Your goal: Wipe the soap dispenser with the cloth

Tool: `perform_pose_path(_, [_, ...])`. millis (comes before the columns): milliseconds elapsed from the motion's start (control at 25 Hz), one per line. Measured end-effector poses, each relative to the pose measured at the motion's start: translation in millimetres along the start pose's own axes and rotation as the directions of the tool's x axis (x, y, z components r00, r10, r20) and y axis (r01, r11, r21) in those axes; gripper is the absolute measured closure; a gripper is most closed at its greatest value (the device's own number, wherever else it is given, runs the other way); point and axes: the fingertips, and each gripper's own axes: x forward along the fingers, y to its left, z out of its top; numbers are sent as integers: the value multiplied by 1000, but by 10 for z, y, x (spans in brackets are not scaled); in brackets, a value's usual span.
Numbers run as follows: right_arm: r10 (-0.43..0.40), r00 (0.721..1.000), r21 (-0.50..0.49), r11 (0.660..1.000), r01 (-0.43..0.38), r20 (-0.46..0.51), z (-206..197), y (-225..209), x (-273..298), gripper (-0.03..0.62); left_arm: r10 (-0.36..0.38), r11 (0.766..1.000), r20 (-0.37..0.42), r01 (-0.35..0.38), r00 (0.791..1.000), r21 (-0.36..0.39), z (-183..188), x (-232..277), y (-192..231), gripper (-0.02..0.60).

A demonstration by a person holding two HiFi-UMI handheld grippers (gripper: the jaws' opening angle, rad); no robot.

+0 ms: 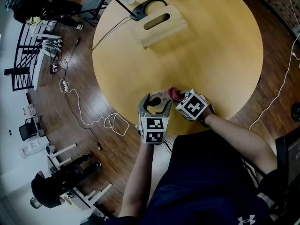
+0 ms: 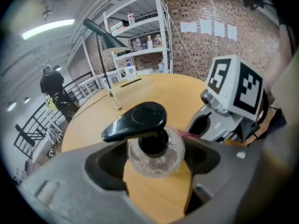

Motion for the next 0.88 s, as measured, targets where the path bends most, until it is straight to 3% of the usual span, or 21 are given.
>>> perform_pose_path(160, [-7,1000,45,999,6,14,-111,-33,-168,519,-18,999,22,19,1000,-43,-36,101,-15,215])
perform_pose_path(360, [-37,999,53,998,37,12,-231,-146,-316,519,-31,998,106,37,994,-47,-17,139,-12,215])
perform_pose_path(600, [-58,998,63,996,57,23,-243,-187,-495,517,-75,996,127,81,989,-47,14,294,-59,215])
perform_pose_path(760, [-119,992,88,989,116,34,-202,-262,-593,517,-87,995,166,94,982,-34,49,348,-64,216])
perform_pose_path(840, [-141,989,108,985,135,46,-176,-234,-674,519,-106,988,184,124,977,-90,54,292,-25,218])
perform_pose_path(880, [-148,988,119,983,141,53,-163,-222,-712,517,-117,974,198,152,973,-169,72,252,38,218])
